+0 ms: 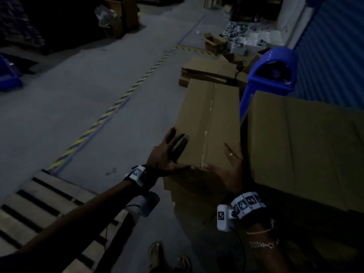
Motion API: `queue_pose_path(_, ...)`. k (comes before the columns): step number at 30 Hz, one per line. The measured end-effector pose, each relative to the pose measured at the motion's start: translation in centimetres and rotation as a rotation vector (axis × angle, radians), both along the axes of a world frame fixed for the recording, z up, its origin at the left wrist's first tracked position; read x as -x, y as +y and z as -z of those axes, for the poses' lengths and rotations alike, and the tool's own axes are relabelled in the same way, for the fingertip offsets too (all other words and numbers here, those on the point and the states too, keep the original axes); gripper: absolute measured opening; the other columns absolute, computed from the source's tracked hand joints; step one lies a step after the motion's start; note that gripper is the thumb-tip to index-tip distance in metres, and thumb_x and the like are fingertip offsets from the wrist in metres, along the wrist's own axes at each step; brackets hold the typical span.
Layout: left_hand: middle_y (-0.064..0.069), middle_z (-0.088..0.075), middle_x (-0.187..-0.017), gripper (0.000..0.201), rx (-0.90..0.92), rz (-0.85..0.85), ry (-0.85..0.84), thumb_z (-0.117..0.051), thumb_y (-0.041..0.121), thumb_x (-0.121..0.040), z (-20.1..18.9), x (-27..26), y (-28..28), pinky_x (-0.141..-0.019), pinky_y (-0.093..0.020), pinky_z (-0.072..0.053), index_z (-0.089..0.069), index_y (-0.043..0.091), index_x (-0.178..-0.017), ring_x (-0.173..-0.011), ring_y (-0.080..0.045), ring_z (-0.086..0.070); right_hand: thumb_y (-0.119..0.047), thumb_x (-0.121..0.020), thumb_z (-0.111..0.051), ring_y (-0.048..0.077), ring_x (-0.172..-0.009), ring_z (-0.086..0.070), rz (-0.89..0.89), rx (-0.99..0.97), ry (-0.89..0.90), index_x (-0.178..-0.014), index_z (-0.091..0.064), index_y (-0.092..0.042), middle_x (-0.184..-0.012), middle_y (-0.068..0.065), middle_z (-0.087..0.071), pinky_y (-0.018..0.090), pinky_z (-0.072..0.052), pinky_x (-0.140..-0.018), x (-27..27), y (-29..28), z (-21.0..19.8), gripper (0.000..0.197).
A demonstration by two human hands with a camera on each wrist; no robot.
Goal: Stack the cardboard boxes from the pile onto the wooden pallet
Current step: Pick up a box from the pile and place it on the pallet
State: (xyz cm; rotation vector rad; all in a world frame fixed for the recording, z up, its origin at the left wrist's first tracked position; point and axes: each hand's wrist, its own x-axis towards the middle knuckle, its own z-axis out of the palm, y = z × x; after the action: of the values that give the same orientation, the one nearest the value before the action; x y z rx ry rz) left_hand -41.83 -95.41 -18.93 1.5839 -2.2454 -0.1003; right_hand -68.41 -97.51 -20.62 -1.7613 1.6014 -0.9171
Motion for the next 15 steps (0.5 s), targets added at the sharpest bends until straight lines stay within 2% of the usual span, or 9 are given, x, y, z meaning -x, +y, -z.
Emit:
queue_pose_path(1,-0.007,-0.030,-0.163,0.106,-0.005,-0.012,0.006,-0.046,0.089,-0.079,0.3,0.0,1.0,-0.083,-0.050,-0.057,-0.030,0.021,-0.158,-0.154,-0.032,-0.015,-0.087,-0.044,-0.075,0.021,-0.153,-0.018,0.002,0.009,-0.017,-0.144,-0.048,-0.041,-0.166,-0.009,-0.016,0.052,-0.032,-0.119,0.0,0.7,0.6,0.114)
queue_pose_path(3,-0.003,-0.013,-0.168,0.112,-0.081,-0.089,0.084,-0.049,0.093,-0.072,1.2,-0.3,3.1,-0.091,-0.050,-0.055,-0.022,0.029,-0.160,-0.153,-0.029,-0.019,-0.090,-0.042,-0.073,0.021,-0.153,-0.017,-0.010,0.029,-0.034,-0.142,-0.052,-0.039,-0.166,-0.011,-0.014,0.053,-0.032,-0.119,0.0,2.3,1.5,0.114)
queue_pose_path(6,0.001,0.004,-0.170,0.118,-0.163,-0.138,0.194,-0.060,0.092,-0.063,1.6,-0.4,5.9,-0.098,-0.049,-0.051,-0.021,0.034,-0.158,-0.146,-0.030,-0.035,-0.079,-0.047,-0.079,0.019,-0.154,-0.015,-0.061,0.080,-0.089,-0.141,-0.057,-0.030,-0.167,-0.008,-0.011,0.049,-0.028,-0.122,0.4,4.5,2.2,0.108)
queue_pose_path(8,0.003,0.004,-0.169,0.120,-0.185,-0.127,0.235,-0.066,0.088,-0.059,1.1,-0.4,6.5,-0.102,-0.050,-0.049,-0.023,0.034,-0.158,-0.147,-0.030,-0.034,-0.071,-0.048,-0.081,0.015,-0.153,-0.014,-0.084,0.109,-0.111,-0.140,-0.057,-0.026,-0.166,-0.008,-0.011,0.039,-0.025,-0.122,1.0,5.0,2.0,0.105)
queue_pose_path(11,0.012,0.007,-0.168,0.121,-0.269,-0.132,0.306,-0.073,0.084,-0.056,0.2,-1.0,6.4,-0.108,-0.053,-0.043,-0.021,0.042,-0.157,-0.149,-0.027,-0.028,-0.051,-0.053,-0.091,0.015,-0.152,-0.013,-0.105,-0.028,-0.121,-0.144,-0.053,-0.029,-0.168,-0.005,-0.005,0.023,-0.022,-0.114,2.1,4.1,1.0,0.101)
queue_pose_path(13,0.018,0.009,-0.167,0.121,-0.358,-0.128,0.368,-0.080,0.076,-0.056,-0.2,-1.5,6.0,-0.114,-0.053,-0.036,-0.017,0.048,-0.156,-0.151,-0.024,-0.023,-0.043,-0.058,-0.095,0.019,-0.152,-0.013,-0.140,-0.115,-0.135,-0.146,-0.049,-0.037,-0.168,-0.007,-0.001,0.030,-0.027,-0.115,2.4,3.0,0.8,0.100)
queue_pose_path(15,0.018,0.011,-0.167,0.122,-0.391,-0.110,0.374,-0.085,0.067,-0.059,-0.2,-1.6,5.7,-0.116,-0.050,-0.033,-0.014,0.048,-0.156,-0.151,-0.024,-0.021,-0.052,-0.055,-0.094,0.019,-0.152,-0.017,-0.161,-0.084,-0.117,-0.144,-0.047,-0.047,-0.167,-0.011,-0.003,0.043,-0.033,-0.119,2.3,2.4,1.2,0.101)
